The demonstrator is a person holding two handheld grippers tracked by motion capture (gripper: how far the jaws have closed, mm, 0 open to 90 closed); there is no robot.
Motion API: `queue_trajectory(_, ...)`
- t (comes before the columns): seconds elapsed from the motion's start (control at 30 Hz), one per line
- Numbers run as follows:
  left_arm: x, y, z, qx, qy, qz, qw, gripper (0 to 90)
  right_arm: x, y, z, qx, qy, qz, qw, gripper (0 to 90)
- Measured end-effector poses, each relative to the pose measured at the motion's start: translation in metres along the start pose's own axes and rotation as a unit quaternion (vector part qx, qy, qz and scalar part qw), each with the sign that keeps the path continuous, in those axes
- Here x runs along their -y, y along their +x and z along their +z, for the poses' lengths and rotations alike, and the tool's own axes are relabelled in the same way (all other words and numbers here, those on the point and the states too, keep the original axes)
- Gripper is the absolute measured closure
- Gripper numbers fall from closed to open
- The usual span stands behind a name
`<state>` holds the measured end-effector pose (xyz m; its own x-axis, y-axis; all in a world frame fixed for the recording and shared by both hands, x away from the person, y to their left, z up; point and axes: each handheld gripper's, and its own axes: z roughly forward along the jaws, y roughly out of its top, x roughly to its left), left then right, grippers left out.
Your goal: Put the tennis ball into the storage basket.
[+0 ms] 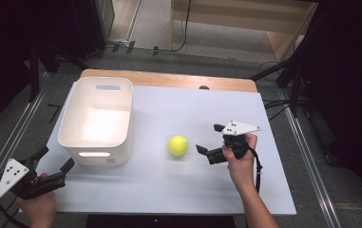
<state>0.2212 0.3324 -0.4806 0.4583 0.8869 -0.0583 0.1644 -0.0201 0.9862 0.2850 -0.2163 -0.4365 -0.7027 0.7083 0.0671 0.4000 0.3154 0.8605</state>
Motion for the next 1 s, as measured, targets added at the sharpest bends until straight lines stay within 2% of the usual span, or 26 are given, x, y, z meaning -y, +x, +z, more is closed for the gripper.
queue_trajectory(0.47,0.0,0.0,0.0,0.0,0.0,-0.001,1.0,2.8,-0.008,0.002,0.012,-0.01,0.01,-0.002,0.9999,0.0)
queue_trajectory(1.0,0.0,0.001,0.0,0.003,-0.002,-0.002,1.0,2.8,-0.023,0.01,0.03,-0.028,0.021,-0.016,0.9993,0.0)
